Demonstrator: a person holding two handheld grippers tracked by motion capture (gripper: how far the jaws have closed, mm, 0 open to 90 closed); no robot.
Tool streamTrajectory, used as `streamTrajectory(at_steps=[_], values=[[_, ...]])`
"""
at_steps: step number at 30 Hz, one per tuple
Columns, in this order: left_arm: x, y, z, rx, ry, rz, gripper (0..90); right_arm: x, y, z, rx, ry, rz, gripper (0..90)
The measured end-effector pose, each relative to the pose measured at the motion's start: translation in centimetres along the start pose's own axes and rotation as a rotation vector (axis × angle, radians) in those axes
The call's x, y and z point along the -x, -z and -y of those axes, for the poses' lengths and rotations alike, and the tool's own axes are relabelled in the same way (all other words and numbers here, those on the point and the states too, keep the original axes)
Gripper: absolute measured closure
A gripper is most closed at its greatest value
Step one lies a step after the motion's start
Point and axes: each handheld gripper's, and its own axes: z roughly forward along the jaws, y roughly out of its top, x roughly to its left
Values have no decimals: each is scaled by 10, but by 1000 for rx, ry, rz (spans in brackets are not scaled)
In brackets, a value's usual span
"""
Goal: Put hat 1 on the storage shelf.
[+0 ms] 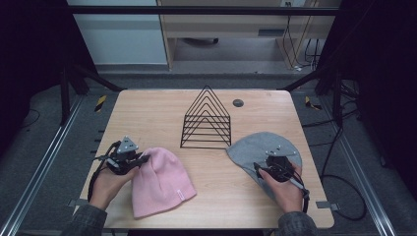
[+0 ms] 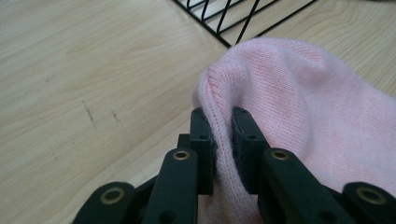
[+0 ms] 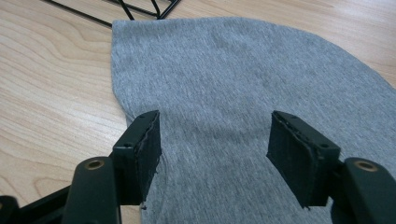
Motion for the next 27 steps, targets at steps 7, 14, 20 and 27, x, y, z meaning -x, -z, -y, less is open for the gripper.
streamTrajectory(at_steps=[7,14,20,27], values=[[12,9,-16,36,-27,16,803,-3,0,-3,16,-3,-1,301],[28,24,-60,24,-158,4,805,-8,4,-5,40,9,-1,282],[34,39,-87,53,-195,14,805,-6,6,-4,55,-3,4,282],[36,53,-112,54,-253,-10,805,-5,6,-4,61,-11,4,281]])
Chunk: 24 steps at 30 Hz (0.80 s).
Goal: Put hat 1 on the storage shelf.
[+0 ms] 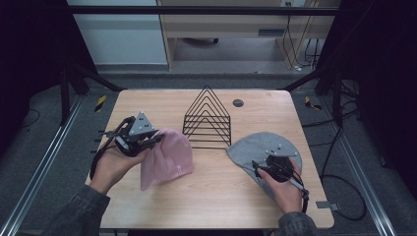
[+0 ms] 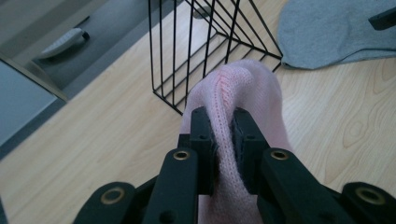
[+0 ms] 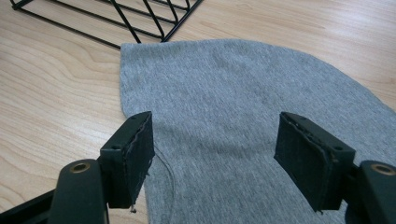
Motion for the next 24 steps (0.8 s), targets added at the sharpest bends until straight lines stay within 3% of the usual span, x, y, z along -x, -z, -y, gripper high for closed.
streamTrajectory(at_steps=[3,9,17,24], values=[[-3,6,-10,7,-19,-9,805,0,0,0,4,-8,-11,275],[-9,21,-27,52,-20,-5,805,-4,2,-2,23,7,-28,273],[-9,28,-48,43,-71,-12,804,-17,5,-8,38,61,-76,272],[-12,36,-59,65,-66,-14,804,-30,13,-15,67,84,-95,283]])
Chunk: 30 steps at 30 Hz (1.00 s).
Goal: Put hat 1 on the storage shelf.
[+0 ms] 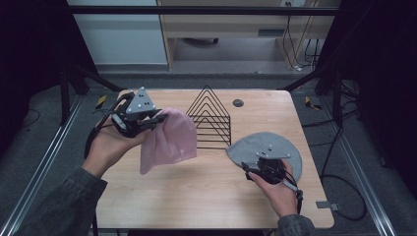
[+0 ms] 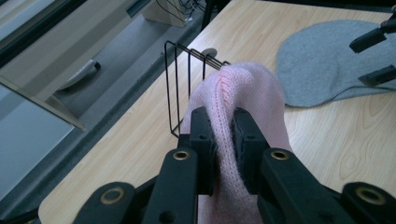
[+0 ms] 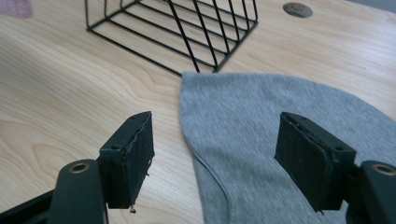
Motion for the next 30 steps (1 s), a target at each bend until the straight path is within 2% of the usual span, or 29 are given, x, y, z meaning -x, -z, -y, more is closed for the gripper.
streamTrajectory(at_steps=[3,7,13,21,27,30], values=[[-3,5,-6,21,-5,-1,804,-5,3,-7,16,3,-17,304],[-8,9,-13,40,-1,-3,804,-14,8,-21,47,-2,-65,330],[-12,11,-20,52,3,0,804,-33,11,-49,46,80,-118,360],[-10,13,-37,68,-16,10,804,-57,9,-92,23,182,-229,376],[-7,13,-47,98,-27,27,804,-64,7,-115,22,220,-276,390],[-5,13,-50,105,-29,33,803,-64,4,-123,24,232,-276,413]])
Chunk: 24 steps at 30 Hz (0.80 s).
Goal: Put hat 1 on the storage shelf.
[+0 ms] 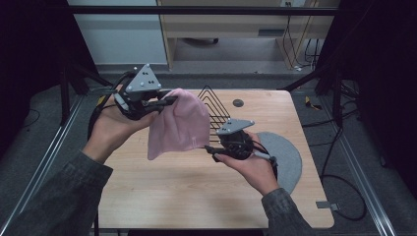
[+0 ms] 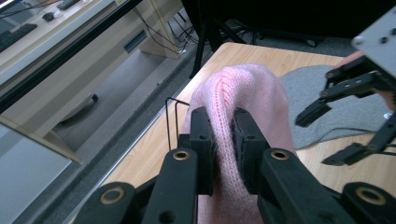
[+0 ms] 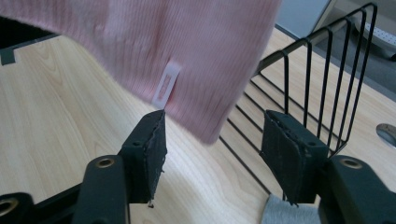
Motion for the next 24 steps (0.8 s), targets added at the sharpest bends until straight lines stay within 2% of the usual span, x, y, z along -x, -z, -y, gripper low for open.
streamTrajectory(at_steps=[5,9,15,20,22,24], values=[[-1,1,-2,15,8,2,803,7,-5,-9,5,-3,-22,484],[-4,2,-3,33,25,7,803,10,-7,-15,25,-11,-82,588],[-11,-1,-5,51,47,17,802,17,-9,-20,42,-12,-99,801],[-24,-7,-9,77,76,35,799,27,-4,-27,41,-6,-118,837],[-32,-11,-11,88,96,43,798,32,0,-33,35,0,-114,839],[-41,-14,-16,98,95,35,797,37,3,-42,35,13,-100,840]])
